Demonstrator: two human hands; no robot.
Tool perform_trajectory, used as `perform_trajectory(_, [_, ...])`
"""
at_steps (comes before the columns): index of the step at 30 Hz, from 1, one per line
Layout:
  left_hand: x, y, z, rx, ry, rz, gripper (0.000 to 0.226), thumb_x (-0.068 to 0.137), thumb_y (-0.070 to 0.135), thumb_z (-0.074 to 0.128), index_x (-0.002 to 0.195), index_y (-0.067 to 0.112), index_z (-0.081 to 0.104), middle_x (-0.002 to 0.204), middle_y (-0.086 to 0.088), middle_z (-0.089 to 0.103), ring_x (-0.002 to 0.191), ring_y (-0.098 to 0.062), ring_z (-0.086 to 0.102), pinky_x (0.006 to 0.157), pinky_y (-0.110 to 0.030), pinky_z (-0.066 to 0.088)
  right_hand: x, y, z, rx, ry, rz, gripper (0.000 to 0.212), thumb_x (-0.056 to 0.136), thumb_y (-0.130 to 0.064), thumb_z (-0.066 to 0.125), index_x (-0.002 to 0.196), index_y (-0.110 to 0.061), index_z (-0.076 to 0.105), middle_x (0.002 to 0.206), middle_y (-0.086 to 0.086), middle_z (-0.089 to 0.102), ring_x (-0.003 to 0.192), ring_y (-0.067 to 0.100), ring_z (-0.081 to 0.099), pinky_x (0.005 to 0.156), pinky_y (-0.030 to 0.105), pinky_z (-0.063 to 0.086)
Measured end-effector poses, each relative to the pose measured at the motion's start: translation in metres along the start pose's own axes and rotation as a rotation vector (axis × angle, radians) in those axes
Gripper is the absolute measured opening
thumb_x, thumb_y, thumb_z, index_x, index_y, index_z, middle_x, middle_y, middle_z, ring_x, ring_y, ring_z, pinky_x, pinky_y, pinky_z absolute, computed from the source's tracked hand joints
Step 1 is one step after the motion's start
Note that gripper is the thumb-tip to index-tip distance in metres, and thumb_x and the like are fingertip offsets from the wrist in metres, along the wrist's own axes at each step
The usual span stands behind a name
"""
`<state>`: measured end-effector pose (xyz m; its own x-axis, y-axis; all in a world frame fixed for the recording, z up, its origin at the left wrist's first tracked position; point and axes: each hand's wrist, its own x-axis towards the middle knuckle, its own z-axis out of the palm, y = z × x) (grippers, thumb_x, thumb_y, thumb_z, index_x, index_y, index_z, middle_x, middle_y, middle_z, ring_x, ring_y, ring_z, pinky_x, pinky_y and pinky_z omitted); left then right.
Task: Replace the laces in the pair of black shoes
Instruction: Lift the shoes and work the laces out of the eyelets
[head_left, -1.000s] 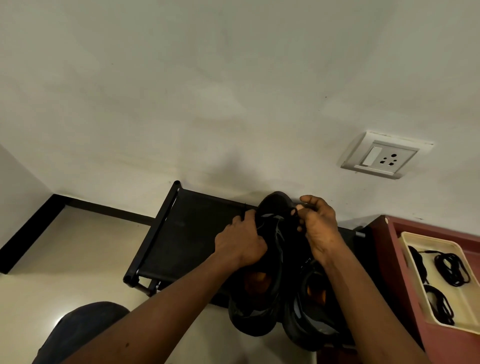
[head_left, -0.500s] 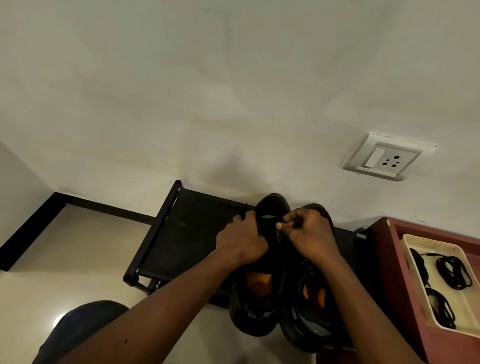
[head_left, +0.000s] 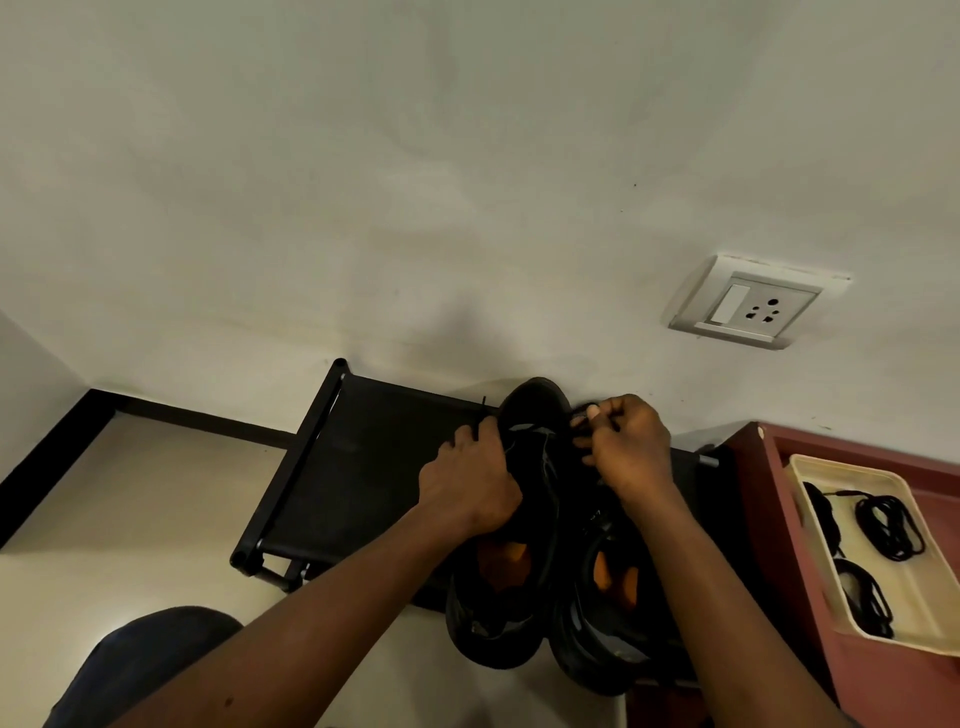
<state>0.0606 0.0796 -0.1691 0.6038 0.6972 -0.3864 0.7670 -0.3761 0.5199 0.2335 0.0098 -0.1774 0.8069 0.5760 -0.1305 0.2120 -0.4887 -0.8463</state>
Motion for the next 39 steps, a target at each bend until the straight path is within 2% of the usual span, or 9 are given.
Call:
perform_trajectory(6, [-0.002, 0.001, 0.002, 0.039, 0.053, 0.026, 0.076, 0.096, 0.026, 0.059, 0.160, 0.018, 0.019, 0.153, -0.014, 0.037, 0.136, -0.038, 0.044, 0.104, -0.052, 0.047, -0.005, -0.005, 0.000, 0.127, 0.018, -0.015, 0.012, 0.100, -0.024, 0.068, 0.089, -0.019, 0.069, 0.080, -0.001, 0.076, 0.067, 0.008, 0.074, 0.058, 0.025, 0.057])
perform_trajectory(9, [0.000, -0.001, 0.002, 0.068, 0.060, 0.022, 0.079, 0.096, 0.027, 0.061, 0.161, 0.018, 0.017, 0.153, -0.015, 0.037, 0.136, -0.038, 0.045, 0.103, -0.051, 0.048, -0.008, -0.008, -0.002, 0.205, -0.155, 0.049, 0.015, 0.097, -0.028, 0.074, 0.089, -0.015, 0.074, 0.081, 0.004, 0.078, 0.076, 0.017, 0.075, 0.064, 0.027, 0.058])
perform_trajectory(13, [0.001, 0.000, 0.003, 0.092, 0.054, 0.026, 0.081, 0.096, 0.031, 0.061, 0.161, 0.018, 0.015, 0.155, -0.017, 0.034, 0.137, -0.039, 0.044, 0.105, -0.050, 0.047, -0.010, -0.002, 0.002, -0.043, -0.261, 0.004, 0.013, 0.089, -0.036, 0.081, 0.086, -0.024, 0.077, 0.082, -0.004, 0.076, 0.080, 0.013, 0.074, 0.074, 0.031, 0.061])
perform_trajectory(17, [0.002, 0.000, 0.002, 0.067, 0.040, 0.026, 0.082, 0.096, 0.030, 0.061, 0.162, 0.019, 0.013, 0.156, -0.017, 0.033, 0.138, -0.040, 0.042, 0.107, -0.051, 0.047, -0.013, -0.003, 0.009, -0.130, -0.185, -0.064, 0.010, 0.088, -0.028, 0.083, 0.084, -0.030, 0.074, 0.079, -0.010, 0.073, 0.078, 0.005, 0.070, 0.068, 0.021, 0.053])
perform_trajectory(23, [0.002, 0.000, 0.002, 0.064, 0.032, 0.021, 0.084, 0.095, 0.032, 0.062, 0.162, 0.021, 0.013, 0.157, -0.016, 0.032, 0.139, -0.039, 0.042, 0.107, -0.050, 0.046, -0.018, 0.000, 0.020, -0.194, -0.151, -0.137, 0.015, 0.097, -0.025, 0.069, 0.083, -0.028, 0.067, 0.078, -0.009, 0.069, 0.072, 0.005, 0.064, 0.062, 0.023, 0.044])
perform_trajectory(28, [0.003, -0.002, 0.005, 0.059, 0.051, 0.003, 0.086, 0.095, 0.035, 0.063, 0.162, 0.020, 0.012, 0.155, -0.015, 0.035, 0.138, -0.038, 0.044, 0.104, -0.053, 0.047, -0.016, 0.003, 0.027, -0.106, -0.062, -0.078, 0.018, 0.099, -0.025, 0.065, 0.081, -0.025, 0.063, 0.082, -0.001, 0.067, 0.078, 0.018, 0.066, 0.070, 0.033, 0.051])
perform_trajectory(33, [0.003, -0.003, 0.007, 0.072, 0.061, -0.006, 0.088, 0.095, 0.035, 0.064, 0.162, 0.019, 0.009, 0.155, -0.015, 0.035, 0.137, -0.040, 0.044, 0.103, -0.053, 0.047, -0.001, -0.001, 0.013, 0.126, 0.096, 0.087, 0.019, 0.100, -0.022, 0.065, 0.081, -0.025, 0.062, 0.087, 0.003, 0.072, 0.087, 0.027, 0.073, 0.085, 0.053, 0.061])
perform_trajectory(36, [0.004, -0.003, 0.008, 0.059, 0.061, -0.004, 0.086, 0.096, 0.038, 0.064, 0.161, 0.019, 0.011, 0.156, -0.015, 0.035, 0.138, -0.040, 0.043, 0.103, -0.054, 0.046, 0.010, -0.004, -0.006, 0.225, 0.211, 0.094, 0.017, 0.102, -0.018, 0.060, 0.087, -0.025, 0.060, 0.092, 0.009, 0.074, 0.087, 0.030, 0.075, 0.076, 0.047, 0.063])
perform_trajectory(39, [0.003, -0.001, 0.009, 0.057, 0.065, 0.006, 0.084, 0.096, 0.039, 0.063, 0.160, 0.020, 0.013, 0.157, -0.014, 0.034, 0.139, -0.041, 0.042, 0.104, -0.055, 0.046, 0.009, -0.007, -0.012, 0.372, 0.162, 0.128, 0.014, 0.107, -0.016, 0.052, 0.095, -0.022, 0.056, 0.090, 0.013, 0.076, 0.079, 0.027, 0.077, 0.058, 0.033, 0.057])
